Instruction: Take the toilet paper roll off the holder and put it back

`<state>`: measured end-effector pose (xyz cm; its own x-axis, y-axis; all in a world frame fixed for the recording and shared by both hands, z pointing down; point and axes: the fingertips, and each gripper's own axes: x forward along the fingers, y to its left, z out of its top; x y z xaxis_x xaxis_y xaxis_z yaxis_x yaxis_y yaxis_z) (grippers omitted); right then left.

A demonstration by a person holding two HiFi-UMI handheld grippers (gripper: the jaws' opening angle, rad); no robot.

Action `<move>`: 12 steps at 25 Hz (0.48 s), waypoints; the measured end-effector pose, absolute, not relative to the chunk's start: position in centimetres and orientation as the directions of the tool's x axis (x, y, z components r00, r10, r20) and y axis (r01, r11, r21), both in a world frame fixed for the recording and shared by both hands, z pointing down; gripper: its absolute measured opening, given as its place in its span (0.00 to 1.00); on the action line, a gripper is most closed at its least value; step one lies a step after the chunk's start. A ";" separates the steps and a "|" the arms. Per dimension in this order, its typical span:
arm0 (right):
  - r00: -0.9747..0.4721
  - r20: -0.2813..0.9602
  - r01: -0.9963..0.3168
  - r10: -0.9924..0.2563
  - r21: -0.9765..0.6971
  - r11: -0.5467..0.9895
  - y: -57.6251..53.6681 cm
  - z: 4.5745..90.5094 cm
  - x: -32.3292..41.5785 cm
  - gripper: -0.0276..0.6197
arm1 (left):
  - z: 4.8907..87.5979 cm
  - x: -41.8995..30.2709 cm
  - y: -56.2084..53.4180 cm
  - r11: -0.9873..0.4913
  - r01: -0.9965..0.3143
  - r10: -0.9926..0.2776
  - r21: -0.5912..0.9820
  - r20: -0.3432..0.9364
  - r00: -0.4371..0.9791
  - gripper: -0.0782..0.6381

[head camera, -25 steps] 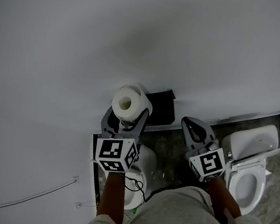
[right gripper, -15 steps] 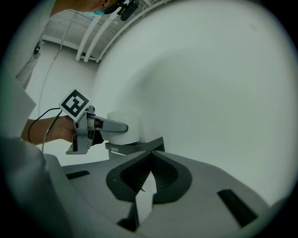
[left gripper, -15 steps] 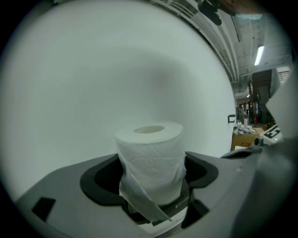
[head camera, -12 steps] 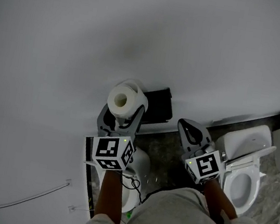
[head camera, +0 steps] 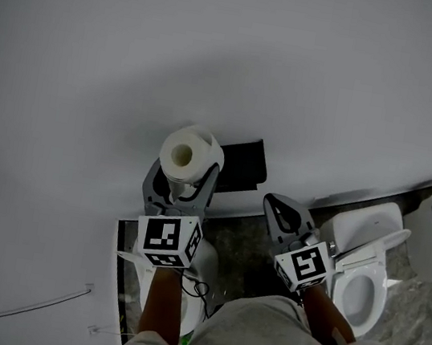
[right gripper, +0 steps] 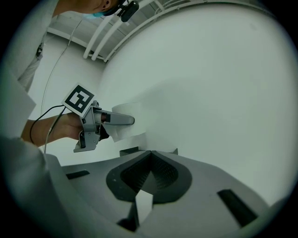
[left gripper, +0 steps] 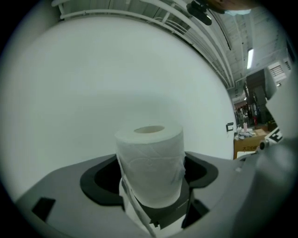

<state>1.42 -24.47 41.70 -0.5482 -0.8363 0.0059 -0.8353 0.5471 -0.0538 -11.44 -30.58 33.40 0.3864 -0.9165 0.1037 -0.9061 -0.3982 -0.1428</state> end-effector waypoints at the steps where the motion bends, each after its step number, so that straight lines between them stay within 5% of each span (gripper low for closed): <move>1: -0.550 0.003 -0.834 -0.835 -0.045 0.550 -24.0 41.3 0.9 0.05 | 32.9 -11.7 -30.1 -0.399 -0.906 -0.917 -0.144 0.091 0.389 0.66; 12: -0.552 -0.031 -0.834 -0.833 0.019 0.552 -19.4 37.5 -2.5 0.05 | 28.9 -15.3 -24.4 -0.382 -0.915 -0.922 -0.132 -0.008 0.386 0.66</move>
<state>-2.55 -19.40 37.53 -0.5522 -0.8331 -0.0309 -0.8337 0.5519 0.0193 -15.26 -24.40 28.94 0.3863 -0.9223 -0.0077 -0.9146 -0.3820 -0.1325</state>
